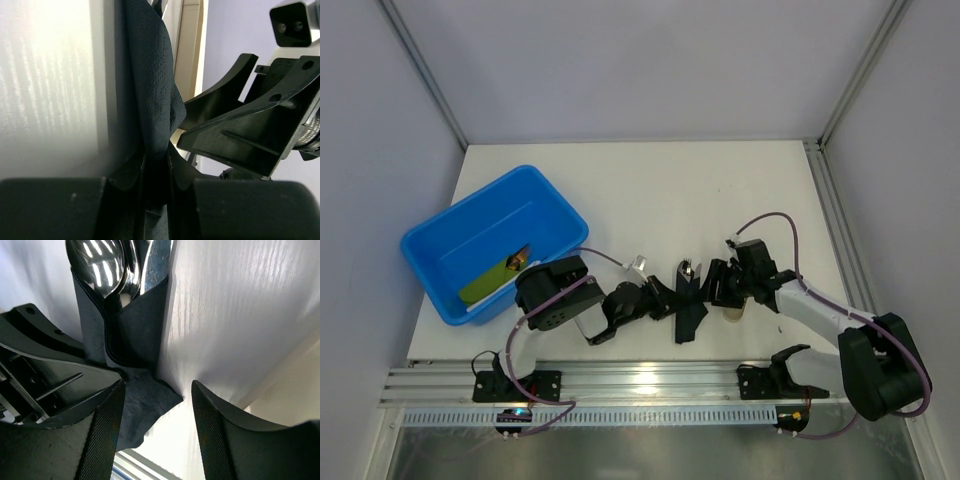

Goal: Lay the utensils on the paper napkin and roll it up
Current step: Roll the napkin at the center of the board.

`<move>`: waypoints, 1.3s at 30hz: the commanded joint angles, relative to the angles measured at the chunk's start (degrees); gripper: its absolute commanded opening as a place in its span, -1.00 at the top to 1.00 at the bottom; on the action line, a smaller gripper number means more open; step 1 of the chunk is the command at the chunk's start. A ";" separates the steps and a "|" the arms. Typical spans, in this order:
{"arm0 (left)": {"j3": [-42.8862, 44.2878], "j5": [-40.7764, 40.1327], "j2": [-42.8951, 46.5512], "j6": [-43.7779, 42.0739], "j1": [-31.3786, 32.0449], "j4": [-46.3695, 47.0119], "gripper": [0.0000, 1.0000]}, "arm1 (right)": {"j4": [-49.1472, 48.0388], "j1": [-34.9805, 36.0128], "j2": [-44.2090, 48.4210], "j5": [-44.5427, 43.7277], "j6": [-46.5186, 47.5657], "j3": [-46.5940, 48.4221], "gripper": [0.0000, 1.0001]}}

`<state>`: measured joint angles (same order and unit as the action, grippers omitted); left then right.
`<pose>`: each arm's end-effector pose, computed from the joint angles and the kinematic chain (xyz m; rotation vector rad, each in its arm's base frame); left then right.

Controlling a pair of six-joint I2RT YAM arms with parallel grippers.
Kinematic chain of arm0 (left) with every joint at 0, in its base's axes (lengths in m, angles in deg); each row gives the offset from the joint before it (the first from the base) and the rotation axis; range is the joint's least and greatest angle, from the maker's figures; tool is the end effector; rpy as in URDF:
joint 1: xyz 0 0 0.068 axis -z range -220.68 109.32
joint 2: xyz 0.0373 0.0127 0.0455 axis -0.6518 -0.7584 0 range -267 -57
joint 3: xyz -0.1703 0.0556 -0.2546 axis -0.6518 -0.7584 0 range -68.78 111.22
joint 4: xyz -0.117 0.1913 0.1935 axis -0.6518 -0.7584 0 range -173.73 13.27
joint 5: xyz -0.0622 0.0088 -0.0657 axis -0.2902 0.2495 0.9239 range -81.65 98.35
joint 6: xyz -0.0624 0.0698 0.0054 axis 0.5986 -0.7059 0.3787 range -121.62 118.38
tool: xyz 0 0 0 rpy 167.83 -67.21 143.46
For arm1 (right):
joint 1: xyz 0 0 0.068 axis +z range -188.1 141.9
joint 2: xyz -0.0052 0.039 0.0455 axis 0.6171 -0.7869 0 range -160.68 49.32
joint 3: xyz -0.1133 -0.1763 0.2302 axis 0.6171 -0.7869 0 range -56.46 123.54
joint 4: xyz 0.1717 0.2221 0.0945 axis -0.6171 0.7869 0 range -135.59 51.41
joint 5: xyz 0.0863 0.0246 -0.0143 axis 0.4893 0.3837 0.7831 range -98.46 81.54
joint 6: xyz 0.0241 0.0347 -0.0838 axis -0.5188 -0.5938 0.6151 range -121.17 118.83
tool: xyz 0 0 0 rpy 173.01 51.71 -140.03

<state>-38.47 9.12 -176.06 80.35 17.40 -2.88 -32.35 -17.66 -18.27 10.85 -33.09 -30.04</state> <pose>0.2037 -0.3290 0.0576 -0.4467 2.1670 -1.6033 0.2200 0.1119 0.1286 0.1199 2.6252 0.7721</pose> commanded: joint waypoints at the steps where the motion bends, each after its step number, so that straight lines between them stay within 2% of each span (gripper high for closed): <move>1: 1.51 1.68 1.82 -1.38 -0.25 6.93 1.00 | 0.83 -0.23 -0.70 2.74 1.78 1.18 -0.18; 10: 1.78 1.69 0.59 -0.15 -0.52 7.37 1.00 | 2.49 -0.14 -1.05 4.07 2.48 0.04 -0.14; 13: 1.60 1.86 0.50 -0.06 -0.69 7.19 1.00 | 2.15 -0.14 3.41 3.28 -1.20 -1.71 -0.14; 17: 1.77 2.30 0.15 0.29 -0.78 6.40 1.00 | 7.84 -0.14 8.51 -0.32 -5.25 -1.54 -0.14; 21: 2.13 2.91 -0.29 0.55 -0.87 5.87 1.00 | 9.71 -0.14 9.50 3.62 -5.79 -2.24 -0.14; 24: 2.39 3.27 -0.55 0.73 -0.96 5.96 1.00 | 6.29 -0.14 9.67 8.10 -5.96 -5.22 -0.15; 39: 3.01 3.36 -0.38 1.26 -0.96 3.85 1.00 | -2.77 1.70 8.97 11.62 -11.84 -10.06 -0.12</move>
<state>-36.81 12.07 -176.52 81.25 16.66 -2.93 -31.46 -16.76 -9.29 20.91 -42.58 -39.31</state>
